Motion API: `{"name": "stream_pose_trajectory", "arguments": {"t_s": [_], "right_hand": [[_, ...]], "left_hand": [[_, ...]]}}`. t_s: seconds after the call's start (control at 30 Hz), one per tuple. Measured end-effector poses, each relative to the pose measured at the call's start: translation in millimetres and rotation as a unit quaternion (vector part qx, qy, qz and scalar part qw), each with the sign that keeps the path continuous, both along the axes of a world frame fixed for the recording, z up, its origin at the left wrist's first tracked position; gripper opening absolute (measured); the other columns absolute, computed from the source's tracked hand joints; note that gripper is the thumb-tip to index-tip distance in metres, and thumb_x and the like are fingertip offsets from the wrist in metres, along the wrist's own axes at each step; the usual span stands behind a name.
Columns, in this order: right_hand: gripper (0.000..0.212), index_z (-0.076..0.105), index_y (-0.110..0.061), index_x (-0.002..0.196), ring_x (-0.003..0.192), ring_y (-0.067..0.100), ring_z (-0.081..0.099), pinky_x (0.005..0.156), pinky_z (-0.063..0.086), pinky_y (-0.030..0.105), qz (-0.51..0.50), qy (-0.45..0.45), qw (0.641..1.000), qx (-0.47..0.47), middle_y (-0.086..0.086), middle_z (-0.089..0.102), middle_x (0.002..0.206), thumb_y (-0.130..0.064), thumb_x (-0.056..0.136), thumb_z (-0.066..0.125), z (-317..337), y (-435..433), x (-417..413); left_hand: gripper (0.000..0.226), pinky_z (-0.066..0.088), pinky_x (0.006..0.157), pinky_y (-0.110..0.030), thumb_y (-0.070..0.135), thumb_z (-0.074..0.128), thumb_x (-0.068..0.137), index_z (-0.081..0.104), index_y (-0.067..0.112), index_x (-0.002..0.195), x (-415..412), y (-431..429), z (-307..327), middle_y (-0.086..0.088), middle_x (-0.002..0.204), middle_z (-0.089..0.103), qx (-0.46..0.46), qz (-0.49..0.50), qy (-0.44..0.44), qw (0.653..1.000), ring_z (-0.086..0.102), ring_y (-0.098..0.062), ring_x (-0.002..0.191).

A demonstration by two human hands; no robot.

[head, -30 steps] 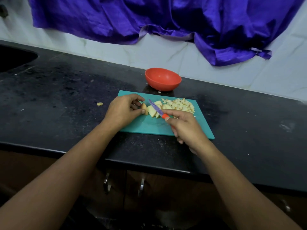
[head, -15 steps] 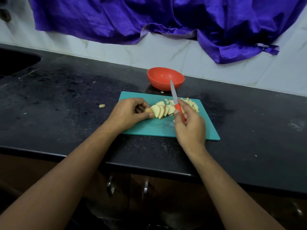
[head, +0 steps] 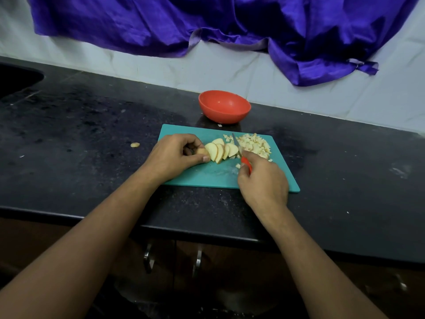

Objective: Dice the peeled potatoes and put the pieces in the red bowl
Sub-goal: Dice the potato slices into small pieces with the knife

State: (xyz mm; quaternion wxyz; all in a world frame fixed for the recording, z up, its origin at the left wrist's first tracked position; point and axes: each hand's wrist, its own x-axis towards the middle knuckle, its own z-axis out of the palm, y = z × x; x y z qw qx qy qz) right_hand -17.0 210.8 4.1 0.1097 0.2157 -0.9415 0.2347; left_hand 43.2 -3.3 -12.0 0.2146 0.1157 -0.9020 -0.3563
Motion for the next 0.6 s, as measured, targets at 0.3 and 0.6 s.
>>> {"name": "stream_pose_trajectory", "arguments": {"t_s": [0.3, 0.6], "right_hand": [[0.042, 0.056, -0.040, 0.143, 0.087, 0.019, 0.065, 0.067, 0.041, 0.030, 0.070, -0.012, 0.996, 0.045, -0.006, 0.074, 0.108, -0.036, 0.102, 0.049, 6.7, -12.1, -1.8], [0.043, 0.056, -0.037, 0.143, 0.105, 0.024, 0.066, 0.079, 0.050, 0.035, 0.108, 0.021, 0.991, 0.076, -0.002, 0.073, 0.117, -0.032, 0.101, 0.050, 9.9, -50.6, -15.7]], "left_hand": [[0.022, 0.057, 0.074, -0.038, 0.046, 0.085, 0.078, 0.074, 0.034, 0.093, -0.3, -0.1, -2.6, 0.012, 0.079, 0.070, -0.003, 0.020, 0.010, 1.000, 0.063, -0.004, 0.074], [0.022, 0.053, 0.073, -0.031, 0.041, 0.084, 0.079, 0.073, 0.030, 0.093, -9.2, -7.2, -0.4, 0.014, 0.079, 0.069, -0.008, 0.084, 0.014, 0.996, 0.063, -0.001, 0.076]]}}
